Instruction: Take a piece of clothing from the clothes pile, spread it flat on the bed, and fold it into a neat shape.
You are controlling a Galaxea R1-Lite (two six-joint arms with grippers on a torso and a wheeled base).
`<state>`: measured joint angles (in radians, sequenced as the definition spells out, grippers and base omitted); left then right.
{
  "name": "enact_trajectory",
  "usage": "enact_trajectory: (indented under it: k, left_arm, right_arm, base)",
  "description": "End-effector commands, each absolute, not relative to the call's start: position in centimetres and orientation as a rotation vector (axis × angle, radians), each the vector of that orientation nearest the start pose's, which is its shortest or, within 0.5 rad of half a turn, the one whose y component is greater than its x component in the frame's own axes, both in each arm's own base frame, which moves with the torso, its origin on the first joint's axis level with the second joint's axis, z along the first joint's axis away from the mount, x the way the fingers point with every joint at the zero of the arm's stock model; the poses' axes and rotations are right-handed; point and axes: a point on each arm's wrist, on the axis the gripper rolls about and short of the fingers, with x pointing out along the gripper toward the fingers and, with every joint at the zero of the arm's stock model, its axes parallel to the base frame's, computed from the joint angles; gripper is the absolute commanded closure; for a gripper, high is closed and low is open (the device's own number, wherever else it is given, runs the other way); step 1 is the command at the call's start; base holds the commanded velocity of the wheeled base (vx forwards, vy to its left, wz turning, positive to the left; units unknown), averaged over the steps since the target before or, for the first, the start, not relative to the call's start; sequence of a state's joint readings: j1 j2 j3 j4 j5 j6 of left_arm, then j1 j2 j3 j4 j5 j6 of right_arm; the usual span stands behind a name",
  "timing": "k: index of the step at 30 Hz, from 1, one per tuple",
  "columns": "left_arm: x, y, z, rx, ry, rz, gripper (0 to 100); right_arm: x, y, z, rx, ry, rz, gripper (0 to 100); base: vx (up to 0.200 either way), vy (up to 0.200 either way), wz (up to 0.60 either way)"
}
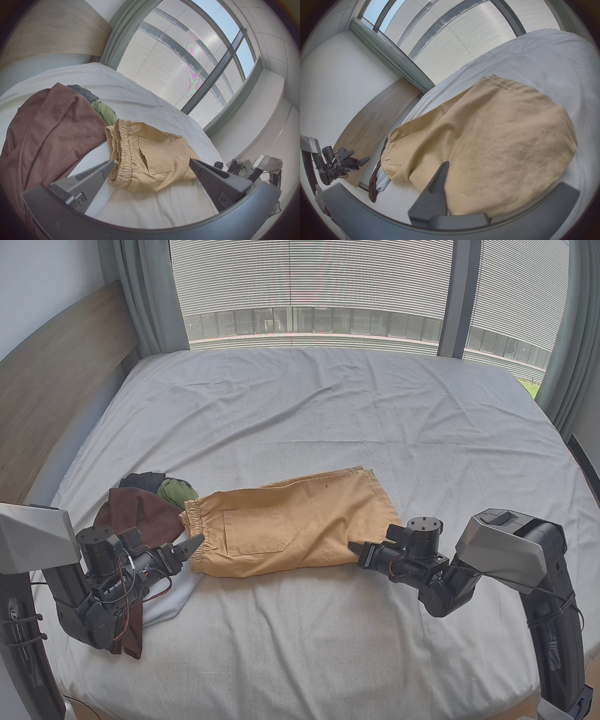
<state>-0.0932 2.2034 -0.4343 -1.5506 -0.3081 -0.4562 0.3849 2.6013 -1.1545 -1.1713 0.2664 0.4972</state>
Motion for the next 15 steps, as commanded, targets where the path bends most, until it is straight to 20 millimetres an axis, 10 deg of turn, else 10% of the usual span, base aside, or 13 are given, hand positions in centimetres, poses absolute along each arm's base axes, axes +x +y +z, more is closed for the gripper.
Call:
enact_trajectory:
  k: [1, 15]
  left_arm:
    - [31.4, -3.6, 3.3, -0.473, 0.310, -0.343, 0]
    - [31.4, -3.6, 3.5, -0.472, 0.303, -0.346, 0]
  right_arm:
    - [40.9, 17.5, -1.1, 0.447, 0.407, 0.580, 100]
    - [37.4, 15.1, -0.8, 0.310, 0.534, 0.544, 100]
  base:
    - [0.000, 0.000, 0.00]
    - [0.000, 0.000, 0.00]
